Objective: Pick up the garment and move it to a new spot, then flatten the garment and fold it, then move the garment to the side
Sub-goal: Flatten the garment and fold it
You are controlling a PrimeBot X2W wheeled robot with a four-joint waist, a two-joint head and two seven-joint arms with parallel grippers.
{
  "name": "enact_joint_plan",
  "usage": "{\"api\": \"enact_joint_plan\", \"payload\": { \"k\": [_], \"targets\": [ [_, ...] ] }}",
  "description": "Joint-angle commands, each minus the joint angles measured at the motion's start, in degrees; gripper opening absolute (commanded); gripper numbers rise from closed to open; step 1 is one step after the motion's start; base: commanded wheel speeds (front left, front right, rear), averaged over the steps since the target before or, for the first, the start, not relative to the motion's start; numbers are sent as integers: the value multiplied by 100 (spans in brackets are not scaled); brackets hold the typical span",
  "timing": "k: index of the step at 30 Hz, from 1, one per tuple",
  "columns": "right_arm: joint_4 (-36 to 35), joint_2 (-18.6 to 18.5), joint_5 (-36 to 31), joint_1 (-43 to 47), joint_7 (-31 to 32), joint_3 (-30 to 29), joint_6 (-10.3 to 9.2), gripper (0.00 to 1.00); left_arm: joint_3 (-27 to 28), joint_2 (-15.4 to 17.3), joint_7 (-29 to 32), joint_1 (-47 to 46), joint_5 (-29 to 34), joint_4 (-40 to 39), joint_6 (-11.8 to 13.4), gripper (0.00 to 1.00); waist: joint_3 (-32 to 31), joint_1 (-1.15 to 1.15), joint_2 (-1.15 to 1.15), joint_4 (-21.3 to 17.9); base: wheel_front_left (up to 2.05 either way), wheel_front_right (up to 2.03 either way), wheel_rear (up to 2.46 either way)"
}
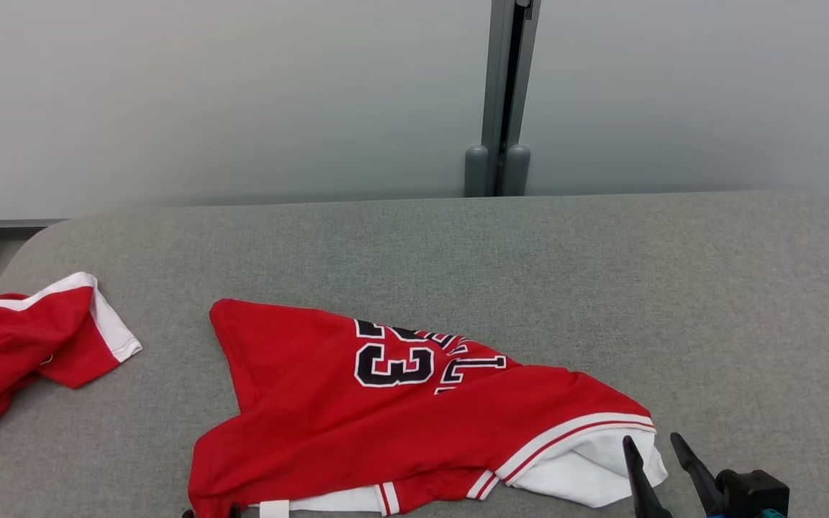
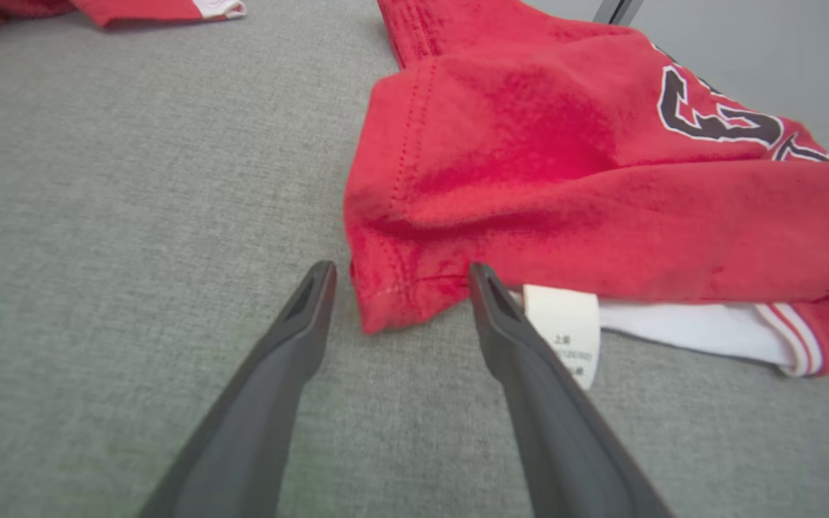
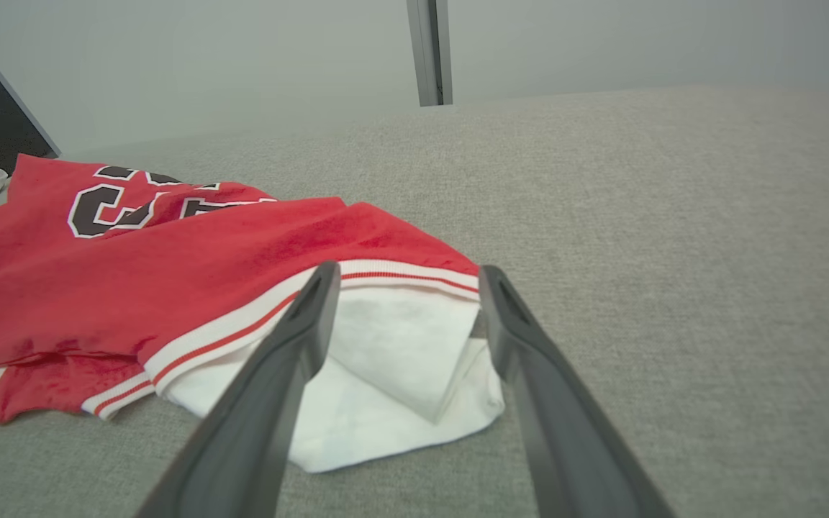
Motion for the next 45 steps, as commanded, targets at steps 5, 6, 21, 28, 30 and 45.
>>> {"api": "enact_joint_plan", "payload": {
  "k": [5,6,21,28,30,45],
  "targets": [
    [12,-12,-90,-40,-20,-28,0,100,55,85,-14,-240,-178,194,-7,100,66,-1,0,-62,0,0,0],
    [12,-12,-90,-40,-20,-28,0,100,55,85,-14,-240,-178,194,-7,100,66,-1,0,-62,0,0,0],
    [945,-11,-386,-260,-20,-534,0,100,-358,227,-14,-351,-523,118,-7,0,268,-1,0,-34,0,0,0],
    [1285,-12,-725,-548,-20,-637,0,100,-470,333,-14,-394,-616,61,-7,0,381,-1,0,41,0,0,0],
    [1438,-11,-882,-626,-17,-678,-1,100,-499,359,-14,-414,-634,45,-7,0,404,-1,0,60,0,0,0],
    [1838,-14,-799,-510,27,-405,-1,0,-695,396,-14,-423,-723,-2,-8,0,392,-1,0,62,0,0,0]
  ]
}}
